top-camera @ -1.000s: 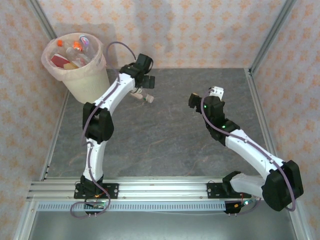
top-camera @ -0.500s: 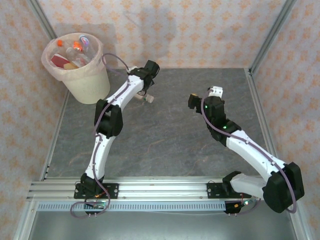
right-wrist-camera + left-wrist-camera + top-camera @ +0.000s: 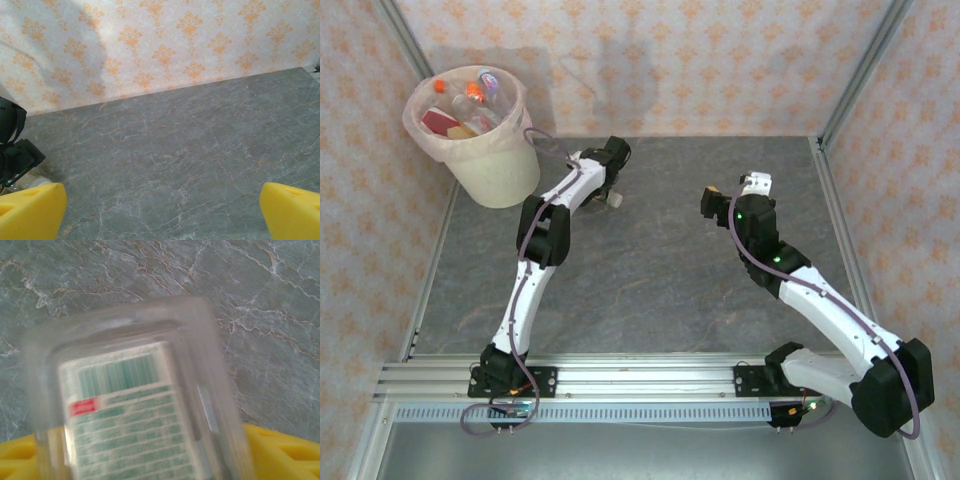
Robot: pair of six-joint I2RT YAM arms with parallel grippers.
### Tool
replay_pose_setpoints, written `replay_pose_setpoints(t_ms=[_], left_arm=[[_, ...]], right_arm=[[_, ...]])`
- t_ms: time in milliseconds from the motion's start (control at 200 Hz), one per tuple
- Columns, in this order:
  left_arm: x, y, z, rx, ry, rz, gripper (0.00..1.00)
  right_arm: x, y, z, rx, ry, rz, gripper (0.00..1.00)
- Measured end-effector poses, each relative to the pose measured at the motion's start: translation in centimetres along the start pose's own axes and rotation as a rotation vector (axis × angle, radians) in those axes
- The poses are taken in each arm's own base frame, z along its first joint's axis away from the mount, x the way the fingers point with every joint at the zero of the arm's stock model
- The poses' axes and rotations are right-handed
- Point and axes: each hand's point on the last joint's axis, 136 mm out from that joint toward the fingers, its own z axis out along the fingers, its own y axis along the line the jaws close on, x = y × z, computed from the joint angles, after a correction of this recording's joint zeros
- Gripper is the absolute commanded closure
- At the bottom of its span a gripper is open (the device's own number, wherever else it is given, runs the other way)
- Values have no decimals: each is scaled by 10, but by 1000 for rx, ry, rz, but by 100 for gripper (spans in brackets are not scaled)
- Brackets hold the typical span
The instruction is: Put the plastic bottles in the bin
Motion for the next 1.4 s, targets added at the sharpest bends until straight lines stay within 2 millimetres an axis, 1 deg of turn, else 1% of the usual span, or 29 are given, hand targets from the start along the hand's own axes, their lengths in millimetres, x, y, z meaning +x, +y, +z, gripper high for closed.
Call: replay_pose_setpoints(t_ms=[55, 80, 225, 295, 395, 465, 545, 615, 746, 876, 966, 1106, 1196, 1241, 1311, 1401], left_arm=[[1, 0, 1, 1, -1, 0, 46], [1, 0, 2, 0, -4, 8, 48], [0, -1, 0, 12, -16, 35, 49], [2, 3, -1, 11, -16, 55, 49], [4, 8, -9, 15, -14, 105, 54], [2, 9, -19, 37, -16, 144, 58], [-2, 8, -37, 80, -28, 188, 62], [-8, 9, -57, 127, -51, 225, 64], [-16, 17, -102, 243, -106, 274, 66], [-26, 26, -149, 386, -155, 291, 68], [-41, 29, -181, 469, -193, 302, 68], [-68, 34, -230, 567, -261, 327, 68], [-86, 45, -260, 626, -292, 334, 68], [-96, 53, -270, 642, -298, 330, 68], [-124, 70, -283, 655, -321, 299, 68], [-169, 101, -292, 622, -374, 242, 68]], right_arm=[[0, 0, 0, 1, 0, -3, 1], [0, 0, 0, 1, 1, -4, 1], [3, -1, 0, 5, 10, -8, 1], [3, -1, 0, 5, 12, -9, 1], [3, -1, 0, 5, 13, -9, 1], [3, -1, 0, 6, 13, -6, 1], [3, -1, 0, 6, 13, -4, 1], [3, -1, 0, 5, 13, 2, 1], [1, 2, 0, -11, 3, 13, 1], [1, 16, 1, -98, -17, 32, 1], [2, 30, 1, -179, -18, 40, 1], [-2, 60, 0, -339, -26, 47, 1], [3, 81, 0, -451, -5, 42, 1], [8, 92, 1, -499, 18, 33, 1], [15, 109, 4, -569, 58, 14, 1], [22, 138, 2, -662, 91, -26, 1]])
